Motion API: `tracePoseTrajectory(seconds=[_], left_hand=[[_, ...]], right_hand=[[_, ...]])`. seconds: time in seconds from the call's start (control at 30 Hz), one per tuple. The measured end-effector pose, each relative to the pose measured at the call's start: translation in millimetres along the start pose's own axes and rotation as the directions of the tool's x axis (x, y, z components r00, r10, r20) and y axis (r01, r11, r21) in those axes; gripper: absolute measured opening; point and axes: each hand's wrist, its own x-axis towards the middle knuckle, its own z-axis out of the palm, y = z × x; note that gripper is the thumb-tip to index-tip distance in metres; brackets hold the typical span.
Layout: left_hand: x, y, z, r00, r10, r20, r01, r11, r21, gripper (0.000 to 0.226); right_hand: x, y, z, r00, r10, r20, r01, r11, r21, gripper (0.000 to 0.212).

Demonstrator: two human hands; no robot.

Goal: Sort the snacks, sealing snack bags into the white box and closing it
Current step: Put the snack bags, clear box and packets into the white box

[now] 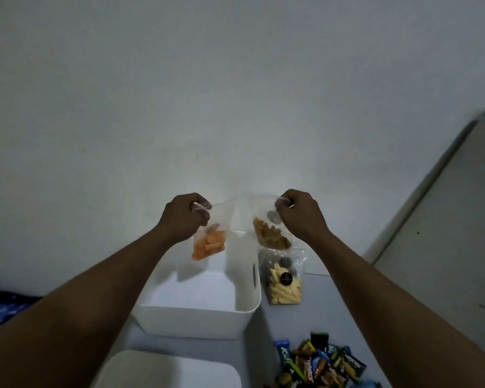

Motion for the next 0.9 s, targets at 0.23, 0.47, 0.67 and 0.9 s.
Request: tracePoseTrajectory(seconds=[0.23,0.47,0.67,0.9], left_hand=[[27,-54,-12,0.995,-0.052,0.085,0.044,0.995,0.09,0.007],[47,-97,-12,0.975,-0.096,0.2,0.068,0.988,0.139,0.004],[52,-117,0,0.943,-0.119,0.312,0.038,0.966,0.256,0.004],[55,-131,18,0.859,-0.138,0.494,-0.007,0.96,0.28,0.007]], right_hand=[[12,-18,66,0.996,0.023,0.09,-0.02,0.999,-0.033,0.023],[15,-3,109,0.977,0.085,0.195,-0.063,0.991,-0.115,0.012],[16,7,134,0.948,0.087,0.307,-0.004,0.966,-0.26,0.022],[18,20,166,0.899,0.053,0.436,0.174,0.867,-0.466,0.024]])
